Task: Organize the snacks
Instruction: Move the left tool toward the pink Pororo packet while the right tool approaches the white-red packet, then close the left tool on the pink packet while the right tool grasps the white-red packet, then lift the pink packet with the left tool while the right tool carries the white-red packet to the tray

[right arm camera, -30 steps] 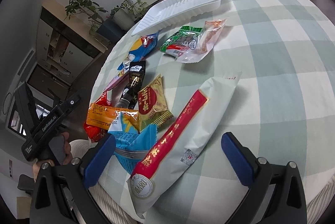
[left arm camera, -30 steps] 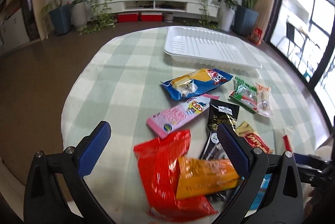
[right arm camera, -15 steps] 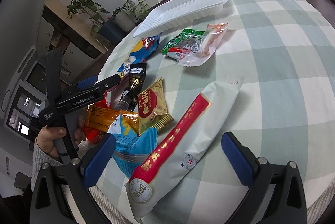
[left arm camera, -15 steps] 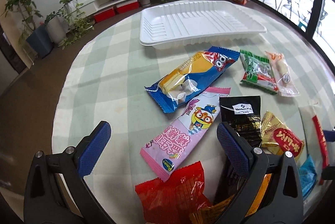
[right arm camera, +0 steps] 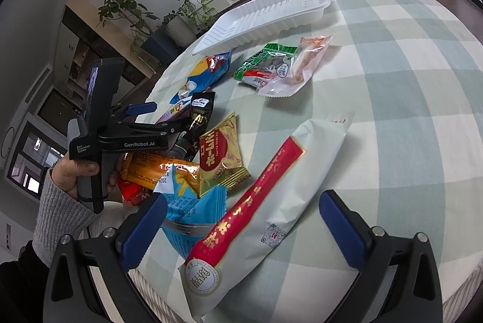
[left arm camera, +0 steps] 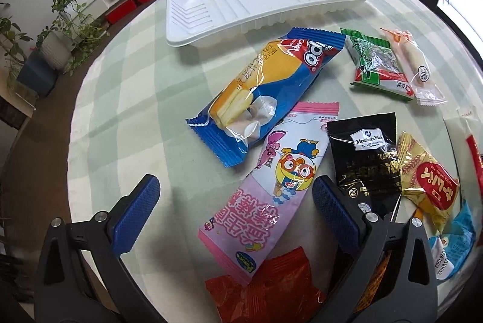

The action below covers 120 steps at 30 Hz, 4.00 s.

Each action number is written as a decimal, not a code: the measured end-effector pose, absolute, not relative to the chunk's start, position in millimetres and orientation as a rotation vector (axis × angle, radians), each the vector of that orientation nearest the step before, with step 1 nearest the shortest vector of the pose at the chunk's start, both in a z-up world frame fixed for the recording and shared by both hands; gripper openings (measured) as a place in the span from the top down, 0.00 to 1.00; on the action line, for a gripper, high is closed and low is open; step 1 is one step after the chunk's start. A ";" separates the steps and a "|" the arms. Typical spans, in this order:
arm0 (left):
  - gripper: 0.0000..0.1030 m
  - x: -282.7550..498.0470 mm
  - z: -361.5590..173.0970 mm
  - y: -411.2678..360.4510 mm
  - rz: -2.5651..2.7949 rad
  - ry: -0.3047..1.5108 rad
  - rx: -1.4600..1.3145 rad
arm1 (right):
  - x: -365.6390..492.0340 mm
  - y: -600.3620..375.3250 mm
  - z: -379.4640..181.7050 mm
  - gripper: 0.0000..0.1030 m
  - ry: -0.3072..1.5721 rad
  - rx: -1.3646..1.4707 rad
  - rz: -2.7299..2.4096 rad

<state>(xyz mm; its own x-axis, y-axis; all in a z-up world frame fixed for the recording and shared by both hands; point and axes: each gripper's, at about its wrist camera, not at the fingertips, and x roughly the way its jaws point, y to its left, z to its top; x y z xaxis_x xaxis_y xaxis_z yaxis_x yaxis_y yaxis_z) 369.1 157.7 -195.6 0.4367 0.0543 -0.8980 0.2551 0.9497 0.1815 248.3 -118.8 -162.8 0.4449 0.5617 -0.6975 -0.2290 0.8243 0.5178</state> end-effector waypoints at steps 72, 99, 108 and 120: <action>0.85 319.8 -145.4 165.4 -0.268 1.047 0.185 | 255.6 -140.3 -192.7 0.33 1.011 0.617 0.643; 0.84 311.2 -138.0 173.5 -0.230 1.020 0.150 | 259.0 -143.9 -183.6 0.63 1.003 0.493 0.570; 0.84 307.3 -134.7 173.3 -0.226 1.007 0.148 | 250.7 -96.9 -170.8 0.52 0.983 0.096 0.474; 0.84 303.8 -134.1 176.1 -0.212 0.998 0.145 | 251.3 -72.4 -177.5 0.64 0.966 -0.065 0.479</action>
<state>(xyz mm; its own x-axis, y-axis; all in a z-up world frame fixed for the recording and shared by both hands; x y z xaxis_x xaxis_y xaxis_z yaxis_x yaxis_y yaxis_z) 303.8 176.1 -134.1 0.5239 -0.1103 -0.8446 0.2430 0.9697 0.0242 251.3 -72.4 -177.5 0.4729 0.3631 -0.8028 -0.4198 0.8939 0.1571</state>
